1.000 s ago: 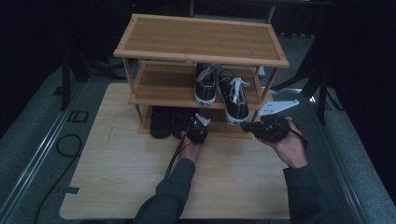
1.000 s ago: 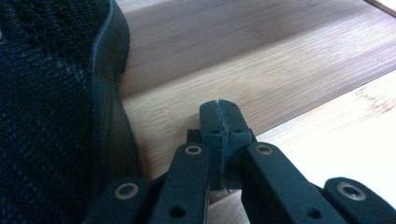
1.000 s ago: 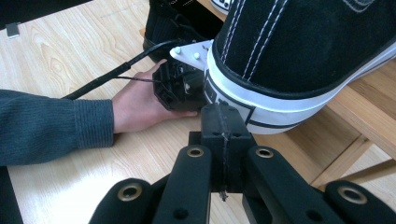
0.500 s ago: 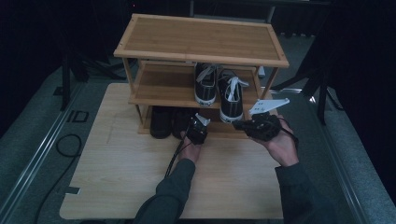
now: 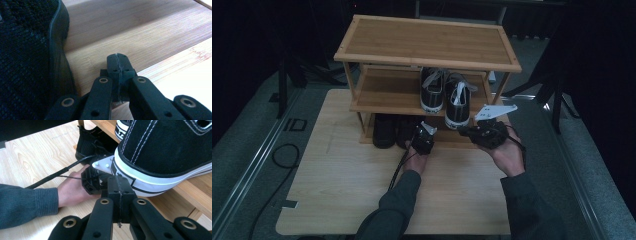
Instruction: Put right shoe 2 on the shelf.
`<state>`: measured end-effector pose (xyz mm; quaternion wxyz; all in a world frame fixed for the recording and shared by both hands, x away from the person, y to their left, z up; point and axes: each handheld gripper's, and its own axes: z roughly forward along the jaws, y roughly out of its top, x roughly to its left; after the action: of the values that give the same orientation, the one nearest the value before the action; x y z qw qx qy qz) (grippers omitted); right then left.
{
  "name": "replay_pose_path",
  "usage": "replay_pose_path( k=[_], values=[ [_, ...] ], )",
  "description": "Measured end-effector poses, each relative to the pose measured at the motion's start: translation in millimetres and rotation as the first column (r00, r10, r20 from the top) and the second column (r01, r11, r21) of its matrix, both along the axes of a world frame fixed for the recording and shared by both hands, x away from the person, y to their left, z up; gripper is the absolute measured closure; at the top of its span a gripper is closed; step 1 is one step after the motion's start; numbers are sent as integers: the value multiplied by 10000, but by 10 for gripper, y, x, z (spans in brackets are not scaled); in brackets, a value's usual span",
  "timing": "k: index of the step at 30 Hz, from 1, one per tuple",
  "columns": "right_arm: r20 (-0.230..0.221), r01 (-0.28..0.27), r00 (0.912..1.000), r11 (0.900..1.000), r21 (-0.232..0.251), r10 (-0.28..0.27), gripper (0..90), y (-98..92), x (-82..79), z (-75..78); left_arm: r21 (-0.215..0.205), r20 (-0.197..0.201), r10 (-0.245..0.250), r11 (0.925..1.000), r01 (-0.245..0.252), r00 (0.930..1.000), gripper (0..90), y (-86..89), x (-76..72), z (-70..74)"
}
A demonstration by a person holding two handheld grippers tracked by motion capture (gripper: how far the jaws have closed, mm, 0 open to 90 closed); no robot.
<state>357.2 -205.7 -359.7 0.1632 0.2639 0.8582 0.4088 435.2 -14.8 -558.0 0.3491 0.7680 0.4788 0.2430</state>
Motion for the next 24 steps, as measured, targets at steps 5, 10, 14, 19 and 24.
replay_pose_path(
  k=[5,10,14,19,24],
  values=[
    [256,290,9993,9995,-156,-286,900,37,20,-9,210,86,68,9998,-70,9999,898,8,1,4],
    [33,385,9993,9992,-46,-385,900,9,80,-48,104,82,106,9999,-107,9999,898,9,2,4],
    [45,328,9995,9994,-94,-328,900,57,90,-70,168,71,67,9998,-68,10000,898,9,1,4],
    [145,270,9995,9996,-17,-269,900,146,121,-66,141,73,90,9999,-91,9999,899,12,2,3],
    [277,326,9991,9994,-92,-324,900,205,138,-55,57,82,94,9999,-94,9999,898,16,0,2]
  ],
)
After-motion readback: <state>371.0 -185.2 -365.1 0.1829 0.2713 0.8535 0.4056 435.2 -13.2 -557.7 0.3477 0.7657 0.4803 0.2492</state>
